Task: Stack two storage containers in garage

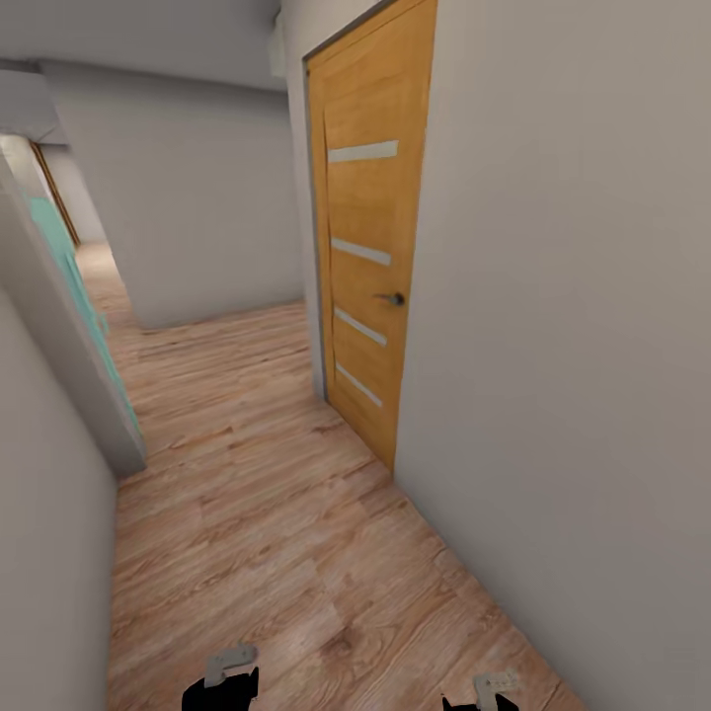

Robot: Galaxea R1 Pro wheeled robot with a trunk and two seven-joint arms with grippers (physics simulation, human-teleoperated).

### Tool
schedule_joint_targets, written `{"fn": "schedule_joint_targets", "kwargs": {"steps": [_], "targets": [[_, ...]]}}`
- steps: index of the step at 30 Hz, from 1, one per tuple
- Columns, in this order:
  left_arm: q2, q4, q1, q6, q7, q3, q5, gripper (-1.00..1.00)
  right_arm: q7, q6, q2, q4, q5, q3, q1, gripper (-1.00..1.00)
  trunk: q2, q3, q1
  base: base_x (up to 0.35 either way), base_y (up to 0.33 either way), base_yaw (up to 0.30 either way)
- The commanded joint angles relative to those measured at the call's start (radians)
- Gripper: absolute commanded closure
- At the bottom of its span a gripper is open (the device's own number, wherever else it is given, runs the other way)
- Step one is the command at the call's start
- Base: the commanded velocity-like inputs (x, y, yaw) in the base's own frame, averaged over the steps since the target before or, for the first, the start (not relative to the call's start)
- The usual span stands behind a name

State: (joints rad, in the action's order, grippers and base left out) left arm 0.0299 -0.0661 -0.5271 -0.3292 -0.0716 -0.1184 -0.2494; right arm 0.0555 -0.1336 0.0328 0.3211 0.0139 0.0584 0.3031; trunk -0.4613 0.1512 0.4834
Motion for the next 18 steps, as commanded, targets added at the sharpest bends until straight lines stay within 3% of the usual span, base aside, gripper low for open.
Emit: {"fn": "schedule_joint_targets", "kwargs": {"steps": [1,12,18], "targets": [[0.001,-0.004,-0.002,-0.007,-0.002,-0.009,-0.007,-1.0,0.006,-0.002,-0.001,-0.001,0.001,0.006,0.001,-1.0,-0.002,0.002,0.001,0.328,0.0,0.245],[0.001,-0.004,-0.002,-0.007,-0.002,-0.009,-0.007,-1.0,0.006,-0.003,-0.001,-0.001,0.001,0.006,0.001,-1.0,-0.002,0.002,0.001,0.328,0.0,0.279],[0.001,-0.004,-0.002,-0.007,-0.002,-0.009,-0.007,-1.0,0.006,-0.003,-0.001,-0.001,0.001,0.006,0.001,-1.0,-0.002,0.002,0.001,0.328,0.0,0.08]]}}
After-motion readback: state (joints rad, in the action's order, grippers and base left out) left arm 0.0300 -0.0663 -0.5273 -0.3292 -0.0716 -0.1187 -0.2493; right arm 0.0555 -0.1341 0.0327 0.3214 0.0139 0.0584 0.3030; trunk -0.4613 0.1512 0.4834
